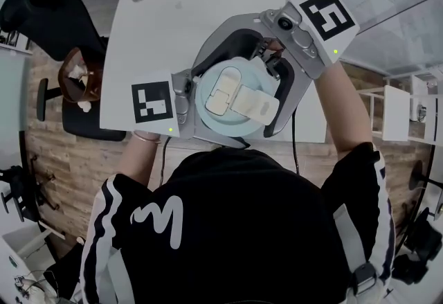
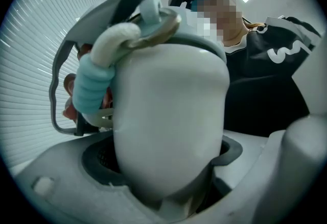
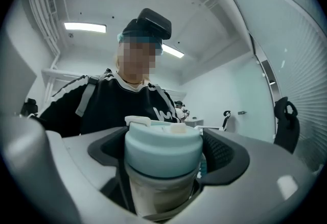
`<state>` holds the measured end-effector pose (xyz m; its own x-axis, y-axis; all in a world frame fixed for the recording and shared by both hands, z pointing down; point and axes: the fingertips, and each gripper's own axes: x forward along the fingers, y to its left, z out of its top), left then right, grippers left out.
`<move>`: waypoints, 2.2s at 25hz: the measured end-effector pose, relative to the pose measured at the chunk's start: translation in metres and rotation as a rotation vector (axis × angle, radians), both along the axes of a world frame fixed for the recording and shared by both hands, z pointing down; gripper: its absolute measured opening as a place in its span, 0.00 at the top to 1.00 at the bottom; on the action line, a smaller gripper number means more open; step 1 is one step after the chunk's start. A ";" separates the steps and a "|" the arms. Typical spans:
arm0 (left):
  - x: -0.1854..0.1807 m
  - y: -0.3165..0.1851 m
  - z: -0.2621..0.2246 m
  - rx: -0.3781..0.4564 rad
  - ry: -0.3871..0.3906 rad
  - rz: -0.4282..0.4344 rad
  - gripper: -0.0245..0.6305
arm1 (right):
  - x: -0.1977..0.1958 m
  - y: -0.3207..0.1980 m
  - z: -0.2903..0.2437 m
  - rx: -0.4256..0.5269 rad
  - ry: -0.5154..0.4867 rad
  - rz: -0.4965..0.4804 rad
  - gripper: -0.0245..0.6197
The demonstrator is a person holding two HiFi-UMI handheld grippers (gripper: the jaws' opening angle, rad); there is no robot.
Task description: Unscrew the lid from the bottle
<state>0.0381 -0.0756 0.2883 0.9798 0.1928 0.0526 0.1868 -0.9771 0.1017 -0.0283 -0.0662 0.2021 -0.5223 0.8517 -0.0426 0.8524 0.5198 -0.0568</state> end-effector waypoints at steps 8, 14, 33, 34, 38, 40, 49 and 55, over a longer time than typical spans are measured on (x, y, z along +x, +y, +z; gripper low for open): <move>0.009 0.007 0.000 -0.023 0.021 0.018 0.26 | 0.010 0.005 0.000 -0.031 0.006 -0.122 0.26; -0.019 -0.026 0.007 -0.021 0.057 -0.192 0.26 | -0.009 -0.020 -0.005 -0.001 -0.100 0.304 0.19; -0.052 -0.118 0.030 0.033 -0.055 -0.747 0.26 | -0.049 -0.099 0.018 0.157 -0.042 1.461 0.24; -0.051 -0.116 0.031 0.028 -0.058 -0.731 0.26 | -0.048 -0.098 0.019 0.144 -0.033 1.434 0.24; -0.047 -0.101 0.032 0.000 -0.054 -0.611 0.26 | -0.046 -0.089 0.019 0.090 -0.030 1.270 0.25; -0.043 -0.092 0.030 -0.012 -0.058 -0.543 0.26 | -0.046 -0.082 0.015 0.093 -0.042 1.173 0.25; -0.033 -0.070 0.021 -0.006 -0.065 -0.455 0.26 | -0.036 -0.062 -0.002 0.024 -0.125 0.988 0.25; -0.038 -0.069 0.023 -0.006 -0.066 -0.464 0.26 | -0.035 -0.062 -0.010 -0.036 -0.191 0.995 0.25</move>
<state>0.0005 -0.1442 0.3112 0.9571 -0.2648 0.1179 -0.2772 -0.9551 0.1044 -0.0633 -0.1277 0.1917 -0.9757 0.0305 -0.2171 0.0300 0.9995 0.0056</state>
